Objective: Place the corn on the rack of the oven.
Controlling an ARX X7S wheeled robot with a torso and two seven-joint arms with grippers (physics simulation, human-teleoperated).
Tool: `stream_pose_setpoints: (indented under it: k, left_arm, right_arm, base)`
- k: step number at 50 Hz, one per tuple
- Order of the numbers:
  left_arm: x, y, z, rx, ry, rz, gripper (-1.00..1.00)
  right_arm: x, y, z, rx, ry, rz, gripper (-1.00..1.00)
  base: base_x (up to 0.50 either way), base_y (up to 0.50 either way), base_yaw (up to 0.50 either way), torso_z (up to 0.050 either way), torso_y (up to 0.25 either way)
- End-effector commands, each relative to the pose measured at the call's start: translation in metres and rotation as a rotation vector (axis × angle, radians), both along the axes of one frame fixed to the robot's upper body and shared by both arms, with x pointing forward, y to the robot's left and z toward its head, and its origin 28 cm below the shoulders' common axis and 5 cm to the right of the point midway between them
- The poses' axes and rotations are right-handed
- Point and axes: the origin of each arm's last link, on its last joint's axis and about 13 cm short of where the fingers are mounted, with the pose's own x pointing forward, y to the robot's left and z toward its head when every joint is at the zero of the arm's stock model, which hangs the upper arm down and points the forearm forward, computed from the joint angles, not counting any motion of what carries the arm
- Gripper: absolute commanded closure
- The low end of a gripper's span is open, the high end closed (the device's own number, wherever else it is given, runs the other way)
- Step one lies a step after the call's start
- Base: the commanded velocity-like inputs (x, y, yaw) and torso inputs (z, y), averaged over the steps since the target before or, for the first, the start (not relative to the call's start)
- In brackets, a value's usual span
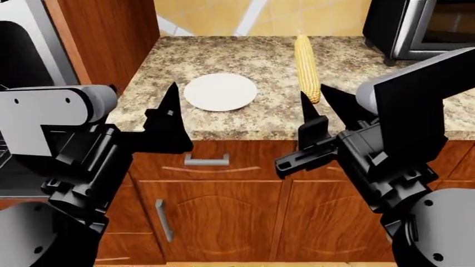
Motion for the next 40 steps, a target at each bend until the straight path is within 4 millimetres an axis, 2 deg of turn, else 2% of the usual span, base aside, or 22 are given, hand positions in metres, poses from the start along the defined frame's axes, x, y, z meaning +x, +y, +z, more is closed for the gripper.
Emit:
stream_pose_setpoints:
  k: [1,14,33,40]
  left_arm:
    - [0.003,0.002,0.001,0.000,-0.002,0.010,-1.00]
    - [0.002,0.004,0.004,-0.007,-0.011,0.010,-1.00]
    - [-0.010,0.006,0.023,0.042,-0.020,0.012,-1.00]
    - [-0.010,0.007,0.024,0.038,-0.020,0.016,-1.00]
  right_arm:
    - [0.002,-0.002,0.001,0.003,-0.030,-0.011,1.00]
    - [0.000,-0.002,0.001,-0.043,-0.036,-0.019,1.00]
    - [-0.002,-0.001,0.007,-0.072,-0.030,-0.009,1.00]
    - [-0.004,-0.002,0.005,-0.071,-0.035,-0.012,1.00]
  base:
    - [0.00,0.00,0.00,0.000,0.000]
    - [0.00,0.04,0.00,0.000,0.000]
    - [0.00,0.43,0.00,0.000,0.000]
    - [0.00,0.44,0.00,0.000,0.000]
